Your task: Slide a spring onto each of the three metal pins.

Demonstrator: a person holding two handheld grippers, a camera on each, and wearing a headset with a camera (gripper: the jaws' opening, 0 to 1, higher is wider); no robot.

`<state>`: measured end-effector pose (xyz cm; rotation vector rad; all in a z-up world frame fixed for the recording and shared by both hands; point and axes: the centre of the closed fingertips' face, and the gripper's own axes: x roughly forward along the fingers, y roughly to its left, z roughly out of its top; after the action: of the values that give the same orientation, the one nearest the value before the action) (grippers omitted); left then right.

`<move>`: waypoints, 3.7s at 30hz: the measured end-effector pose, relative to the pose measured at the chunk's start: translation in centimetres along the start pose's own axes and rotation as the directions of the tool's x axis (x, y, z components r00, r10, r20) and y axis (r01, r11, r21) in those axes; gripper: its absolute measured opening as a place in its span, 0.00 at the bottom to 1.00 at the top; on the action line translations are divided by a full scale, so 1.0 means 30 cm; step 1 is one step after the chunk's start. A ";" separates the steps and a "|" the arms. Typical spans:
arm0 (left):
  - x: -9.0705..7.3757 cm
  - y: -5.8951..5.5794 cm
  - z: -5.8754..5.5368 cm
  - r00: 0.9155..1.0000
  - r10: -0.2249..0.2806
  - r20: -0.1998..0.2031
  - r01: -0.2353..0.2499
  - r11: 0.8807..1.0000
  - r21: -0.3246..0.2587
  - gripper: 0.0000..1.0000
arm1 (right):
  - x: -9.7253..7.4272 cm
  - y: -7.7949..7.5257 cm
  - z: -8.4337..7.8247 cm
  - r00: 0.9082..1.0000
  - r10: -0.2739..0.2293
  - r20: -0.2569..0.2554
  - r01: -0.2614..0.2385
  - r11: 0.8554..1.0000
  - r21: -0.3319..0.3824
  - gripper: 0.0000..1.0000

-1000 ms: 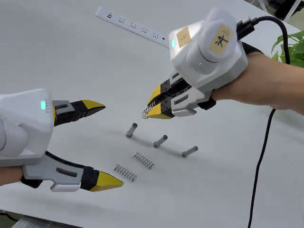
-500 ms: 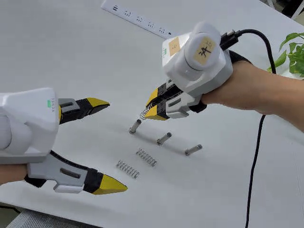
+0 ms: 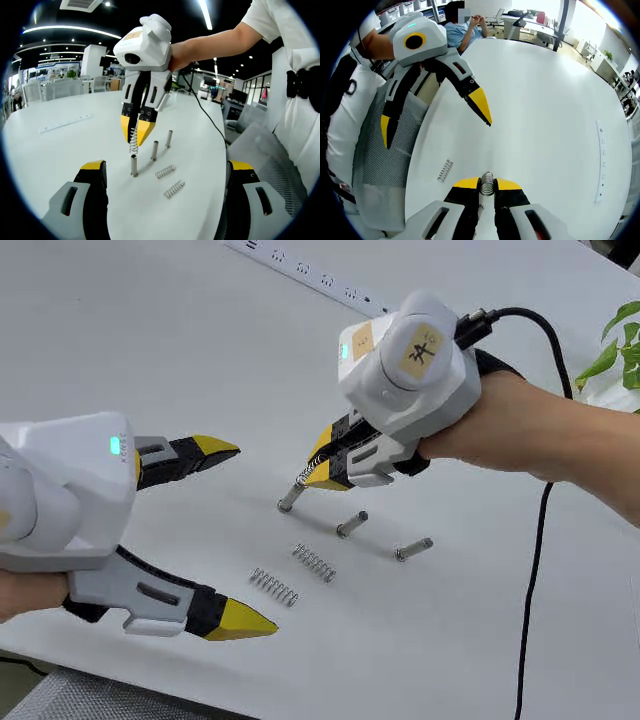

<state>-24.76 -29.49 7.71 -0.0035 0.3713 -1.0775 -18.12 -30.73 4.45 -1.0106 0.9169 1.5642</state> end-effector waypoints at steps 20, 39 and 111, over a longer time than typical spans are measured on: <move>0.009 0.001 0.004 1.000 -0.014 0.005 0.014 1.000 -0.011 0.98 | 0.021 -0.004 -0.012 1.000 0.010 -0.015 -0.010 1.000 -0.008 0.07; 0.017 -0.012 0.004 1.000 -0.028 0.003 0.028 0.999 -0.017 0.97 | 0.041 0.001 -0.020 1.000 0.016 -0.019 -0.016 1.000 -0.013 0.07; 0.028 -0.025 0.003 0.999 -0.045 0.006 0.045 0.998 -0.035 0.92 | 0.185 -0.002 -0.070 0.999 -0.029 -0.024 0.027 0.998 -0.055 0.08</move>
<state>-25.02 -30.58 7.67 -0.0459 0.3871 -1.1153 -18.47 -30.76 -1.47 -1.0794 0.8775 1.5637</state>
